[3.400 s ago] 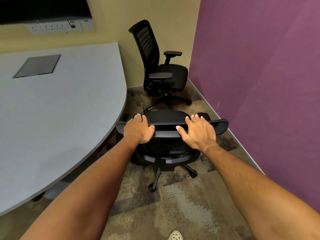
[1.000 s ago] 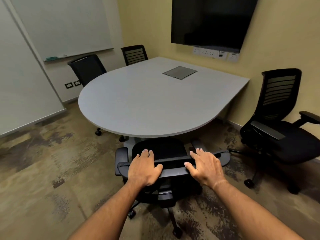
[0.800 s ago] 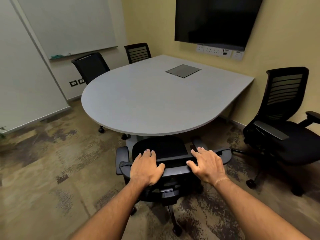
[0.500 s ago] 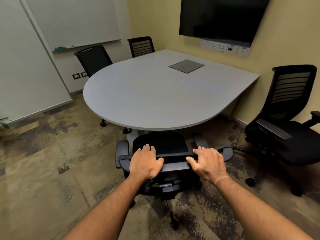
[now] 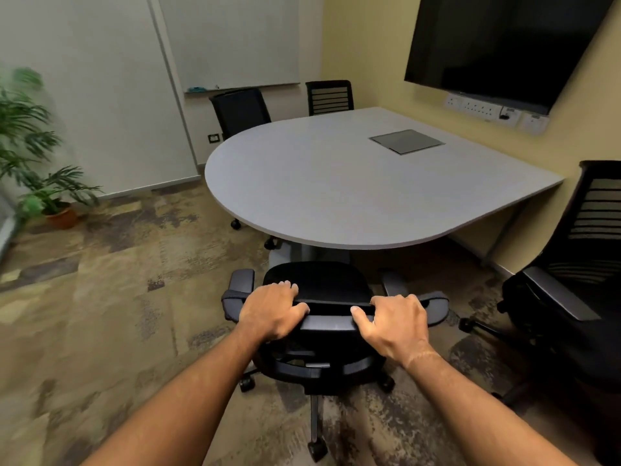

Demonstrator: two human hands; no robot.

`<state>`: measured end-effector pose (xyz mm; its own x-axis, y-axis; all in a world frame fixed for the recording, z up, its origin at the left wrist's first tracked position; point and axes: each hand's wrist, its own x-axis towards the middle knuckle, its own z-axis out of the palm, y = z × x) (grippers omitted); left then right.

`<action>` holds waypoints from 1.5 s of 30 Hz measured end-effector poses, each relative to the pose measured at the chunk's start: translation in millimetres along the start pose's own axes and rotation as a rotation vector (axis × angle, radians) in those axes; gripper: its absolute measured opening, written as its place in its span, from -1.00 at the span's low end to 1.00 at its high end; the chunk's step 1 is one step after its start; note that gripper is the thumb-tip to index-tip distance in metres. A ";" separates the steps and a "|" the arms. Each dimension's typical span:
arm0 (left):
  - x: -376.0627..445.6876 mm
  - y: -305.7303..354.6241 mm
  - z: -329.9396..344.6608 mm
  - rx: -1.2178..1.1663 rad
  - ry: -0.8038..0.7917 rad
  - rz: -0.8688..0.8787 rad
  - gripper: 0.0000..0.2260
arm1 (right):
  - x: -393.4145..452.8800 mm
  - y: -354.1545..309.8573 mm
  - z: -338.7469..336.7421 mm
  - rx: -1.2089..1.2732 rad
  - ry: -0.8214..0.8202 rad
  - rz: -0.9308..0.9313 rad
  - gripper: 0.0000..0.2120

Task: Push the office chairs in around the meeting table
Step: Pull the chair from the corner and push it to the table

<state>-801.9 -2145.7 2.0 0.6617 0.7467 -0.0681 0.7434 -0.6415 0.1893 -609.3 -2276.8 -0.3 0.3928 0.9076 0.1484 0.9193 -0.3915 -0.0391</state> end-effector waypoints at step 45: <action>11.8 177.1 37.5 -0.167 0.225 -0.063 -0.17 | -7.7 181.2 -9.3 0.057 -0.043 -0.049 -0.35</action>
<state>-658.8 -2257.1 -2.0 0.5626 0.8163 0.1307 0.7436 -0.5688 0.3515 -445.9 -2356.1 0.6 0.3468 0.9316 0.1092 0.9368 -0.3383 -0.0894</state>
